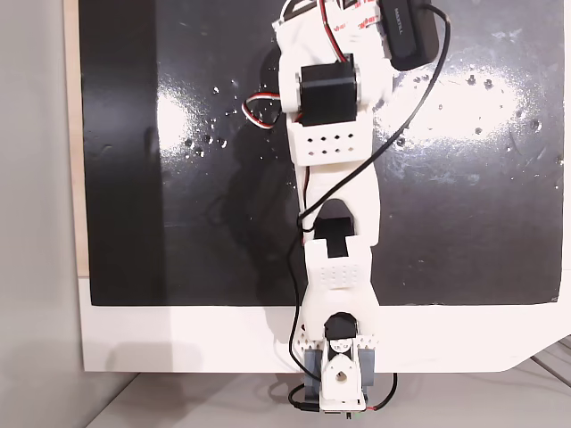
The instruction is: Grasp a cube and put it in the cup.
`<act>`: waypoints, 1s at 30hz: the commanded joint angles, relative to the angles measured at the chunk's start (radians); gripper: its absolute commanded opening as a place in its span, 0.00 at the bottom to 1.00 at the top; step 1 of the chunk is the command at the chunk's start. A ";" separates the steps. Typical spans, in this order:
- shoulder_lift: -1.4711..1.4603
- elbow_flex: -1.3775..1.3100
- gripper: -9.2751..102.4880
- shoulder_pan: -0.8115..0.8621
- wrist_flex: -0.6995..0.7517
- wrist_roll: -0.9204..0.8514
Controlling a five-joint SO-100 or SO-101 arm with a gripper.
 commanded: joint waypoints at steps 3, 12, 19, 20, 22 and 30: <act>0.003 -0.057 0.13 0.006 -0.014 0.005; -0.009 -0.087 0.36 0.037 0.035 0.015; -0.005 -0.110 0.37 0.081 0.066 0.015; -0.003 -0.110 0.37 0.089 0.066 0.014; -0.002 -0.110 0.36 0.103 0.066 0.011; 0.014 -0.110 0.36 0.123 0.069 -0.006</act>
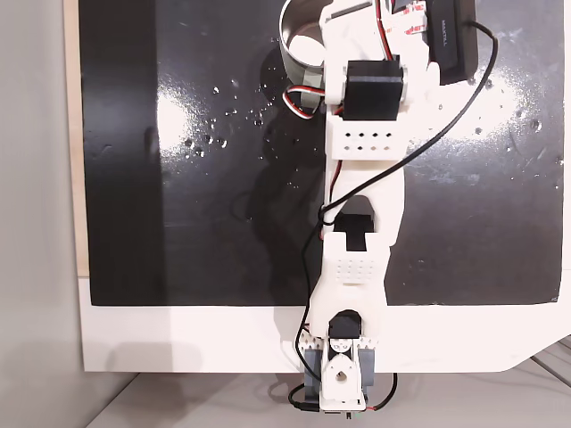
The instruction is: Grasp a cube and put it in the cup.
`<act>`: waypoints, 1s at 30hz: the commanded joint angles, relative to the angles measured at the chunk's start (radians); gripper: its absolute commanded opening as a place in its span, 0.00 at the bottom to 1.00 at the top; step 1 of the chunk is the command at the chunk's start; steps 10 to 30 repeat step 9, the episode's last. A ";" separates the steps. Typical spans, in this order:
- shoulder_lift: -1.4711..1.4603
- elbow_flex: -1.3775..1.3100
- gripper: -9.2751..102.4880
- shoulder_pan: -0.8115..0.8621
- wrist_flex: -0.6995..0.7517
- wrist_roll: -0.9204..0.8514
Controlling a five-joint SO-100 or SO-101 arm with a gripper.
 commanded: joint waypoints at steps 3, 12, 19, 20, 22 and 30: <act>0.055 -0.057 0.35 0.003 0.011 -0.011; 0.104 -0.020 0.35 0.002 0.011 -0.032; 0.104 -0.020 0.35 0.002 0.011 -0.032; 0.104 -0.020 0.35 0.002 0.011 -0.032; 0.104 -0.020 0.35 0.002 0.011 -0.032; 0.104 -0.020 0.35 0.002 0.011 -0.032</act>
